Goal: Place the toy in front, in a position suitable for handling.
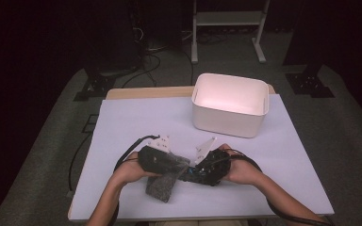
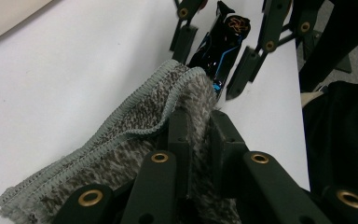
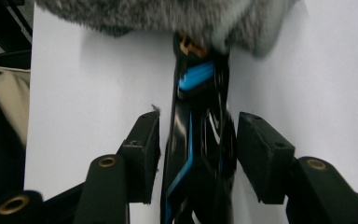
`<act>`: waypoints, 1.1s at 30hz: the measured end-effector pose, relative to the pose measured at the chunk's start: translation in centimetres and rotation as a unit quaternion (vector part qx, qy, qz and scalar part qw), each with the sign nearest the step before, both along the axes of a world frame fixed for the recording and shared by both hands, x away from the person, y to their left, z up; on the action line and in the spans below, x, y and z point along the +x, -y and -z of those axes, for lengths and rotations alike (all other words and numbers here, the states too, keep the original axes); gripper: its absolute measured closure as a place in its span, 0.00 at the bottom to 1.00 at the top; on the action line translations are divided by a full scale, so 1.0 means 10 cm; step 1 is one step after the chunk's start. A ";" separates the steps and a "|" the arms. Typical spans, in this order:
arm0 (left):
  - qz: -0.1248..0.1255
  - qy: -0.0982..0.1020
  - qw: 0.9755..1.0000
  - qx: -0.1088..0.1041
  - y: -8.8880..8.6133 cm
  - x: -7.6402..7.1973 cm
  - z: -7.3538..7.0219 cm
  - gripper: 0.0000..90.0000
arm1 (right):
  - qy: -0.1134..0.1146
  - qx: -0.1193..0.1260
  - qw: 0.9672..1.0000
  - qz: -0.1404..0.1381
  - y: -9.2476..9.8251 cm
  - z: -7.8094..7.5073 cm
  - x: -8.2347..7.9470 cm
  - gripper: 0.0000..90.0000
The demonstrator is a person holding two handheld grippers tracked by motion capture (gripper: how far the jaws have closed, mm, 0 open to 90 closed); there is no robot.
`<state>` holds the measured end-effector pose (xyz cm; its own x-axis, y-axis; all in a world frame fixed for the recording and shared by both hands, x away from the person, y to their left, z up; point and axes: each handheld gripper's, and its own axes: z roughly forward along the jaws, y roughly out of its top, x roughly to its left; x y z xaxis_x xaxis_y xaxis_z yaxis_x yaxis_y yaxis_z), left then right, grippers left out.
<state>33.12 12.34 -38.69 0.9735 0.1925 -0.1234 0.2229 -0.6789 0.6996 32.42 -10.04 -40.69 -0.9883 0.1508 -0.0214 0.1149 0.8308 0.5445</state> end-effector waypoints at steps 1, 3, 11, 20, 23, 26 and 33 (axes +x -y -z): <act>0.003 0.001 1.000 0.001 0.01 0.00 0.00 0.89 | -0.001 -0.001 1.000 0.000 -0.04 -0.01 0.00 0.55; 0.002 0.003 1.000 0.002 0.00 0.00 -0.01 0.89 | 0.004 -0.009 1.000 -0.003 -0.12 0.00 0.02 0.61; -0.022 -0.008 1.000 0.004 -0.19 0.04 0.06 0.89 | 0.015 -0.017 1.000 -0.007 -0.04 0.00 0.01 0.63; 0.013 -0.028 0.999 -0.009 0.01 0.03 0.17 0.89 | 0.006 -0.019 1.000 0.004 0.01 0.00 -0.01 0.62; 0.017 -0.031 0.999 -0.017 0.00 0.03 0.15 0.90 | 0.007 -0.027 1.000 0.004 -0.01 0.01 -0.01 0.62; 0.020 -0.027 0.999 -0.014 0.01 0.03 0.13 0.90 | 0.019 -0.033 0.999 -0.008 -0.05 0.01 -0.02 0.64; 0.014 -0.021 0.999 -0.035 -0.10 0.03 -0.06 0.90 | 0.020 0.018 1.000 -0.004 -0.04 -0.03 0.01 0.64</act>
